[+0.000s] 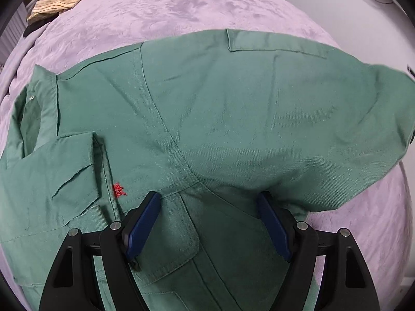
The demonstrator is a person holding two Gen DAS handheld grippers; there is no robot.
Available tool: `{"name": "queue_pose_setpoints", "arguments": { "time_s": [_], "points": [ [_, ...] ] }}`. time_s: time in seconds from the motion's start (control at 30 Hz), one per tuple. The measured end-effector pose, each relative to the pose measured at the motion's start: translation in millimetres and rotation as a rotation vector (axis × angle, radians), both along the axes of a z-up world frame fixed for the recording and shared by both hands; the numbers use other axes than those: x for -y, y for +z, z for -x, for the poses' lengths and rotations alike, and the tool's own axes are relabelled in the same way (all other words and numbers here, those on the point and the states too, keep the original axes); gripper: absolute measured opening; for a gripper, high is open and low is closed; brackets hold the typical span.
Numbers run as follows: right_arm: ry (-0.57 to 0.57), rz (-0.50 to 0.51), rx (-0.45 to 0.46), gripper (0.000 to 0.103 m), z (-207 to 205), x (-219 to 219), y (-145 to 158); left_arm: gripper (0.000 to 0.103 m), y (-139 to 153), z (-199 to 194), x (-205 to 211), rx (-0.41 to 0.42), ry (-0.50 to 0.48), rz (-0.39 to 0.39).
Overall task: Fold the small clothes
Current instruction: 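Fold the held sleeve across the jacket front with the right gripper, release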
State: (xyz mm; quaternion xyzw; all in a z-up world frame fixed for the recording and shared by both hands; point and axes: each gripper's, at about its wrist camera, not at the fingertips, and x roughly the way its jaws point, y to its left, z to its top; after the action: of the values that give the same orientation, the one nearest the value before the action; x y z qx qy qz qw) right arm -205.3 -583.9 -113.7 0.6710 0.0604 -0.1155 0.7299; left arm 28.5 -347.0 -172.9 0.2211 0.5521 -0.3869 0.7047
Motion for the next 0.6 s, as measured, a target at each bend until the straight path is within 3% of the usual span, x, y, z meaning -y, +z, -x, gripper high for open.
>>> {"name": "queue_pose_setpoints", "arguments": {
  "time_s": [0.13, 0.3, 0.37, 0.47, 0.6],
  "points": [
    [0.147, 0.110, 0.020, 0.009, -56, -28, 37, 0.079, 8, -13, -21, -0.077, 0.046, 0.034],
    [0.378, 0.295, -0.034, 0.009, -141, -93, 77, 0.079, 33, -39, -66, -0.055, 0.113, 0.107],
    [0.470, 0.368, -0.070, 0.009, -175, -126, 84, 0.079, 46, -49, -95, 0.014, 0.149, 0.098],
    [0.629, 0.449, -0.125, 0.009, -232, -191, 76, 0.079, 53, -91, -159, 0.048, 0.209, 0.114],
    [0.827, 0.500, -0.246, 0.009, -290, -285, 24, 0.079, 59, -125, -255, 0.092, 0.343, 0.089]
  ]
}}
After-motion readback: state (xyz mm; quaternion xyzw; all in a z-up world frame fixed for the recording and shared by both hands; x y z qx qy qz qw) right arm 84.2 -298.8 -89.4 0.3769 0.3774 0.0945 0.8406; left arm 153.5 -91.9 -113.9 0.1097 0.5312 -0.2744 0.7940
